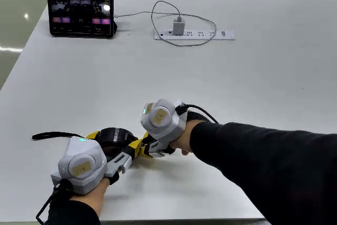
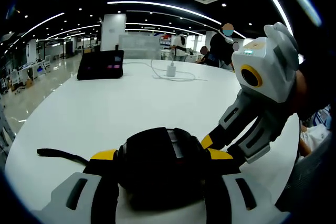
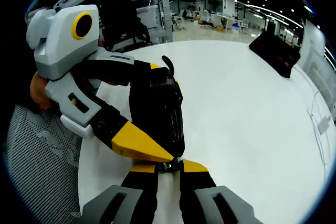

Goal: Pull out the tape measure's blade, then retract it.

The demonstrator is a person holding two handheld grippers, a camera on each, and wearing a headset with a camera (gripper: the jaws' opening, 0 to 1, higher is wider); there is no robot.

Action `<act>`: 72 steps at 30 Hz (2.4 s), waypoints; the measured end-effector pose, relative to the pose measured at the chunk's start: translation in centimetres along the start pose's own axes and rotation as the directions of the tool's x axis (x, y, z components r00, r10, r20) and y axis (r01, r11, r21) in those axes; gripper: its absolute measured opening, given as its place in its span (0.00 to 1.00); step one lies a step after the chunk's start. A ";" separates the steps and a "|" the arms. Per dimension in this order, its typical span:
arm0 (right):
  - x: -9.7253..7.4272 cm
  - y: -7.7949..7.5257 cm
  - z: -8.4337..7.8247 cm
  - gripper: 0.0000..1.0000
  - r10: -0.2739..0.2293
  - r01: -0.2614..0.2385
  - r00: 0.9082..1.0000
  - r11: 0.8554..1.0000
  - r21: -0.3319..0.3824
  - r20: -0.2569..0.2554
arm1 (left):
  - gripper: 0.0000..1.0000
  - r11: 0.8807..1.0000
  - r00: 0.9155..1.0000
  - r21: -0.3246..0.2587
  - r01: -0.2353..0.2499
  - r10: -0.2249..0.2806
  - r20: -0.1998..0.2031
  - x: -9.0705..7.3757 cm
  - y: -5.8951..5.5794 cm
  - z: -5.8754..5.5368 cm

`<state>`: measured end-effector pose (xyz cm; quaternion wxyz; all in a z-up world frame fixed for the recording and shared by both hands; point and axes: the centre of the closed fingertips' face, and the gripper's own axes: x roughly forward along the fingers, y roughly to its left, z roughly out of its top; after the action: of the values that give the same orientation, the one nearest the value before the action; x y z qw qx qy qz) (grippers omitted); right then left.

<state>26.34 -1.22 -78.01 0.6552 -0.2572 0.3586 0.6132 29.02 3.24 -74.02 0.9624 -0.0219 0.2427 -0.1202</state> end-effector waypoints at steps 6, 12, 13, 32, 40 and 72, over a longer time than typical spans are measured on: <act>-0.2 0.0 -0.1 0.13 -0.015 0.015 1.000 0.999 0.051 0.001 | 0.62 1.000 1.000 0.004 0.001 -0.001 -0.011 0.1 0.0 -0.1; -1.0 -0.1 -0.8 0.14 -0.029 0.029 1.000 0.998 0.060 0.000 | 0.61 1.000 0.999 0.013 0.008 -0.007 -0.046 -0.1 -0.1 -0.3; -1.2 -0.1 -1.1 0.14 -0.033 0.032 0.999 0.997 0.064 0.001 | 0.61 1.000 0.999 0.011 0.011 -0.011 -0.049 -0.1 -0.1 -0.3; -6.7 0.5 -5.7 0.25 -0.109 0.102 0.993 0.987 0.126 0.054 | 0.99 0.945 0.952 0.121 0.303 -0.294 -0.086 -1.3 -3.2 0.8; -9.3 0.7 -7.8 0.30 -0.163 0.146 0.982 0.976 0.160 0.099 | 0.99 0.916 0.917 0.145 0.374 -0.342 -0.203 -2.5 -2.1 -0.8; -21.3 0.7 -19.6 0.60 -0.426 0.357 0.898 0.851 0.386 0.108 | 0.99 0.886 0.890 0.225 0.405 -0.325 -0.319 -6.4 4.0 -1.0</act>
<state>22.84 -29.54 -73.14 0.8334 -0.1422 0.3393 0.4125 23.93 8.72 -72.37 0.8722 0.0880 0.3443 -0.3362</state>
